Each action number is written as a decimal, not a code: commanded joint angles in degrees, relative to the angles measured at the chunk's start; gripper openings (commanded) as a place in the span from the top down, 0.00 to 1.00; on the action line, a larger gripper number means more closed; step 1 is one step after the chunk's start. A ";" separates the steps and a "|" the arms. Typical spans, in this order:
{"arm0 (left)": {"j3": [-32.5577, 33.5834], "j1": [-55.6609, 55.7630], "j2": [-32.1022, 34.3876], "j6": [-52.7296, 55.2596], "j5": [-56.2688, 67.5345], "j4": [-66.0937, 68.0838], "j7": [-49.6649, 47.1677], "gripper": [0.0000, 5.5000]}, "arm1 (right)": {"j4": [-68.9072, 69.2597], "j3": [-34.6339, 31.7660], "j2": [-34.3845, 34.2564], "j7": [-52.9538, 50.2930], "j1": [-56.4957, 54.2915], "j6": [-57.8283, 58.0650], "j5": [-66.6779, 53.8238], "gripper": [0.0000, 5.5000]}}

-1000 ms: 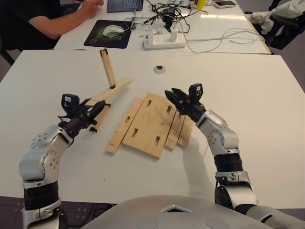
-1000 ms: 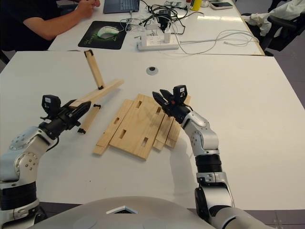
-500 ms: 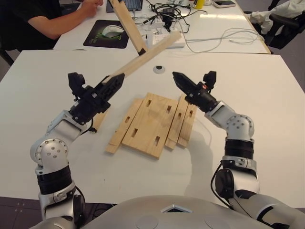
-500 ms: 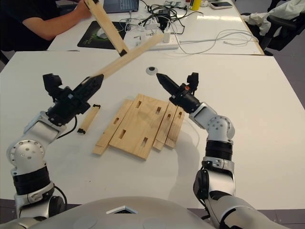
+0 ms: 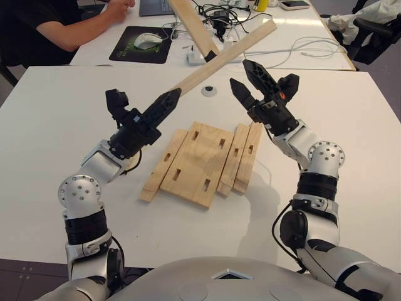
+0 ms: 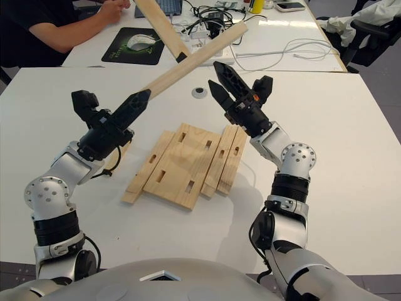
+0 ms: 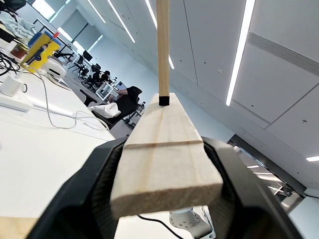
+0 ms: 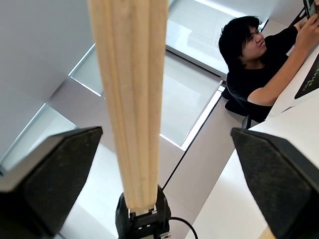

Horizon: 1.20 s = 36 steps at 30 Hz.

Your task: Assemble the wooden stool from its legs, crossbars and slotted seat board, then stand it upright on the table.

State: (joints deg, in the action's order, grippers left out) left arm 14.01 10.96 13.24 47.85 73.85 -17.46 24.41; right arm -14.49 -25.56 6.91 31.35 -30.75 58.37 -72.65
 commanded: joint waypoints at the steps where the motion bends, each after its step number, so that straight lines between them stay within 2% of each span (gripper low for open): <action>1: -1.39 -0.84 0.43 0.65 0.57 -1.12 -0.01 0.62 | -0.13 -0.18 -0.19 -1.18 -2.04 -0.90 -0.55 0.14; 7: -2.53 -1.73 0.47 0.41 0.57 -1.10 0.24 0.62 | -0.32 -1.40 0.24 -1.64 -2.81 0.67 -4.40 0.14; 14: -0.66 -0.67 0.96 -0.20 2.24 0.12 -0.33 0.62 | -0.02 0.30 2.95 0.79 -0.96 3.36 -3.98 0.14; 29: -2.99 -2.98 2.42 2.45 3.72 -0.77 0.49 0.62 | 0.16 1.30 1.70 1.09 -1.64 1.33 -3.87 0.14; 36: -2.99 -3.05 2.94 2.46 3.62 -0.83 0.68 0.62 | 0.59 1.44 2.01 1.13 -1.06 2.39 -5.03 0.32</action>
State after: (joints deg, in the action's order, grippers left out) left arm 11.12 7.64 15.40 50.12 77.05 -17.90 24.63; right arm -14.51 -24.26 8.72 32.24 -32.02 60.17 -77.01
